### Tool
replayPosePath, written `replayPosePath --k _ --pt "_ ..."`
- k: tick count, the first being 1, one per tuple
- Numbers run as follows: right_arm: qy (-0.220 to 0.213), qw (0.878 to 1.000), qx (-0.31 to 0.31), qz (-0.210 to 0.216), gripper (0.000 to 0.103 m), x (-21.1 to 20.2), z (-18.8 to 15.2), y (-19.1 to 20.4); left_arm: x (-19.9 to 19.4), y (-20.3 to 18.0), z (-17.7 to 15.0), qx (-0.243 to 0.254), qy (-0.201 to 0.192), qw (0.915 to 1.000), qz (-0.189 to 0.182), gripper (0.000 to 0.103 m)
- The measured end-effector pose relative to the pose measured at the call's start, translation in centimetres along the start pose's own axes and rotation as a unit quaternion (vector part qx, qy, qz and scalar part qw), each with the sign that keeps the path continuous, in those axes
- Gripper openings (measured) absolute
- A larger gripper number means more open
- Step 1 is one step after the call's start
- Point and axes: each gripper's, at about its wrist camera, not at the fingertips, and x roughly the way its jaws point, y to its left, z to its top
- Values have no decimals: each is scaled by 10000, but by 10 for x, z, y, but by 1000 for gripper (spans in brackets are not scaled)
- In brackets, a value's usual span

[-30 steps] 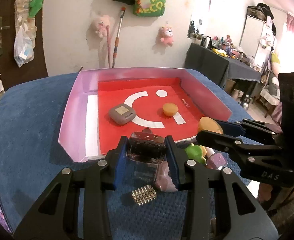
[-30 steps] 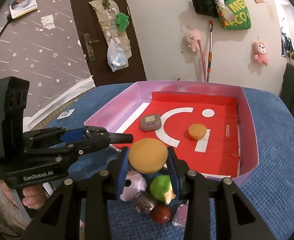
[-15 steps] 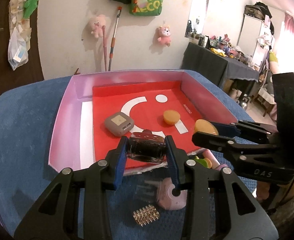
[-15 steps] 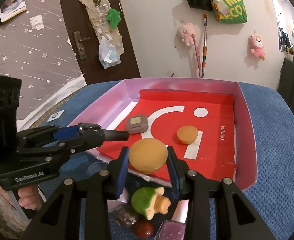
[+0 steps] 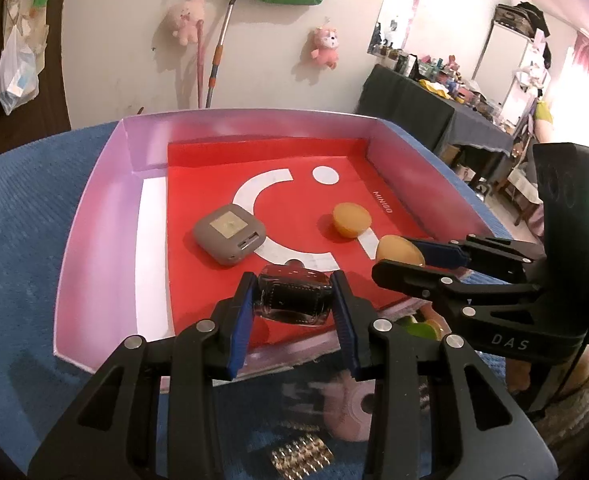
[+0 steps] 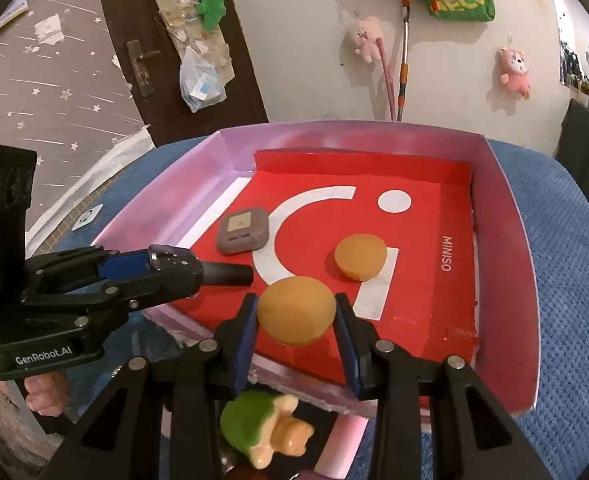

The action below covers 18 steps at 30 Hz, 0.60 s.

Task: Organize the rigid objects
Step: 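Carry the orange soap and black polish bottle into the pink box with both tools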

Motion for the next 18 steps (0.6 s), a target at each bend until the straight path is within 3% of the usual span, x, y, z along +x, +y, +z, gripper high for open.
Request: replayPosePath --k 6,10,13,18 --pt "133 9999 15 -68 40 11 0 -4 11 3 -4 59 153 9998 70 35" --pt "216 9997 51 -71 40 16 -1 -7 27 10 -10 43 609 9978 259 34" --pt "244 9996 63 -91 40 18 -1 -8 32 20 -9 -183 751 9970 52 34" --pt "301 9994 76 -143 40 24 1 -10 39 20 -1 -196 808 9965 77 34"
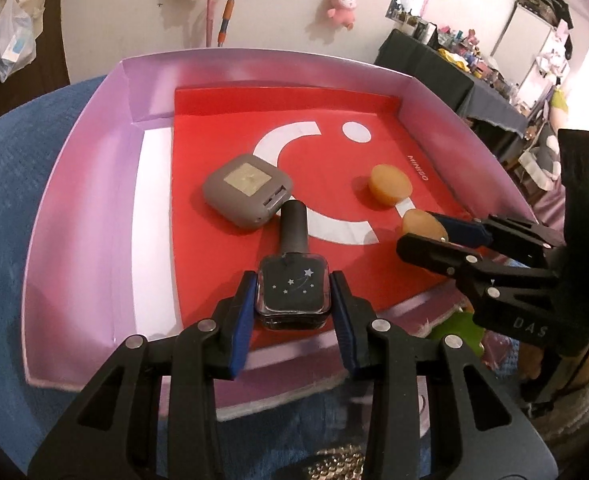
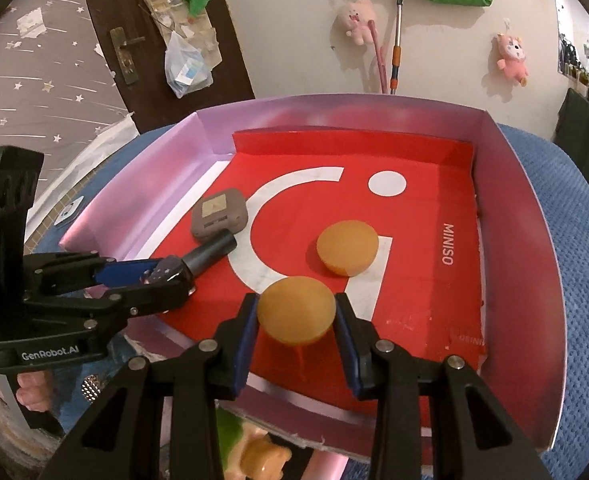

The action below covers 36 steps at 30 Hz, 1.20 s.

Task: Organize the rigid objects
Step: 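Carry the orange soap and black polish bottle into the pink box with both tools, then lower the soap beside the first soap and the bottle beside the grey case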

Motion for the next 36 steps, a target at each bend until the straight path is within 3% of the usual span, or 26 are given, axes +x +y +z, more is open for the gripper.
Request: replayPosePath --k 19,36 --pt "185 9995 36 -269 40 18 18 -10 24 -1 27 -24 -119 9996 252 34" --pt "285 9986 -3 -457 40 28 30 -19 29 0 31 -21 -120 9994 337 34"
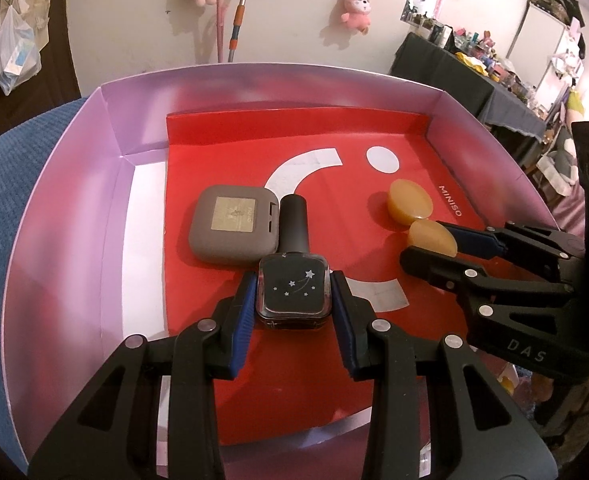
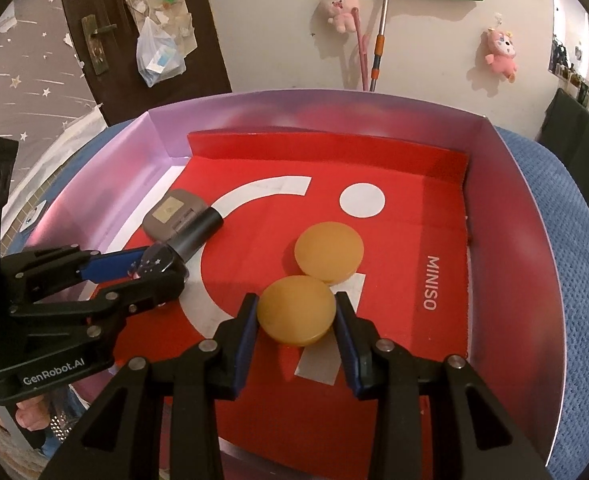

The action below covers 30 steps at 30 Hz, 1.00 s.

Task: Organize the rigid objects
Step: 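Lower the soap beside the first soap and the bottle beside the grey case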

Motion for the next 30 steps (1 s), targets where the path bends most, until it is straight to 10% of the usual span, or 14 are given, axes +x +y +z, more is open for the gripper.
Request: replayPosePath --k 24,30 --pt "-10 10000 52 63 40 0 0 0 0 1 0 12 3 10000 0 35" --pt "-26 9999 66 128 47 -2 0 -1 -5 1 -1 67 -94 9999 67 56"
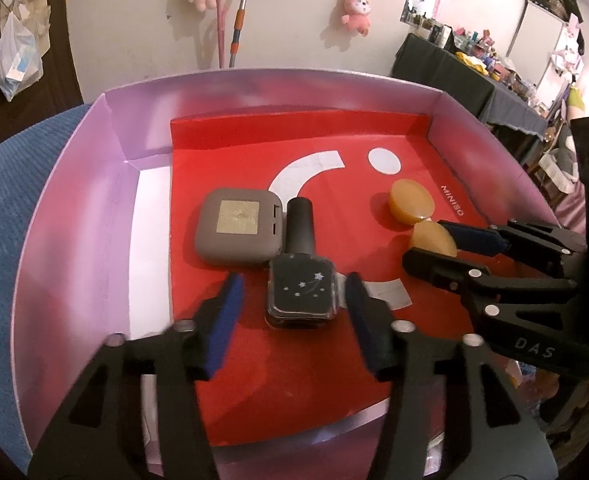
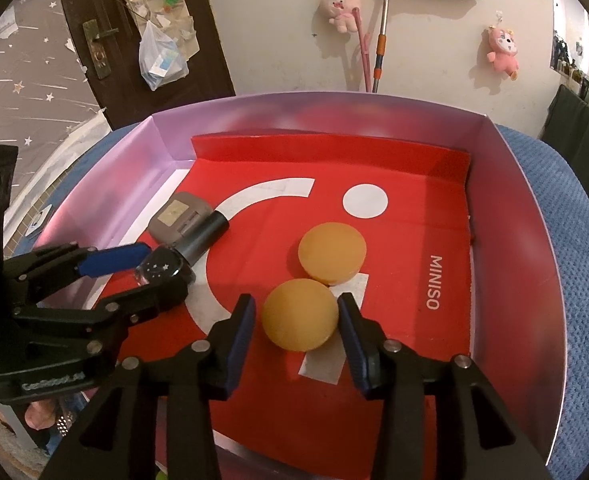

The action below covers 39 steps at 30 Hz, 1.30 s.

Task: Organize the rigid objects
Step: 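Lower the soap beside the first soap and the bottle beside the grey case, then open both tools and withdraw them from the box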

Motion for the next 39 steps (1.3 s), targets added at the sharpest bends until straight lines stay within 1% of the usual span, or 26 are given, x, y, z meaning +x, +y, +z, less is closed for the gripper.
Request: replayPosePath --k 2,6,12,14,18,20,25,29,33,34,39 --pt "-9 10000 -1 -2 49 -1 -1 0 -4 0 0 36 -83 9999 103 57" --pt "-36 10000 -22 -15 58 -4 -3 1 -11 0 0 53 -182 9996 187 57" --pt "-106 9999 -67 -10 59 -13 -8 4 -21 1 -1 29 -254 9992 292 58" --pt "-172 9998 -66 -12 63 -19 -8 4 -25 0 -2 46 -311 9989 352 65" --pt "-285 9996 -74 20 67 -31 -10 6 -35 -2 -4 70 -428 9983 400 67" --pt "-335 9994 -91 21 70 -36 -12 7 -40 -3 -5 77 -488 9978 447 75" --pt "-438 9989 -91 104 75 -47 -16 11 -51 -8 -9 155 -619 9963 580 77" --pt "-555 9982 -83 215 83 -57 -21 16 -61 -10 -13 181 -757 9948 650 90" --pt "-652 9975 -181 207 92 -66 -26 25 -71 -11 -16 171 -868 9942 611 95" --pt "-695 9972 -215 176 93 -69 -27 27 -74 -11 -17 178 -897 9939 624 98" --pt "-831 9961 -252 139 101 -80 -31 31 -82 -12 -23 180 -1004 9927 640 98"
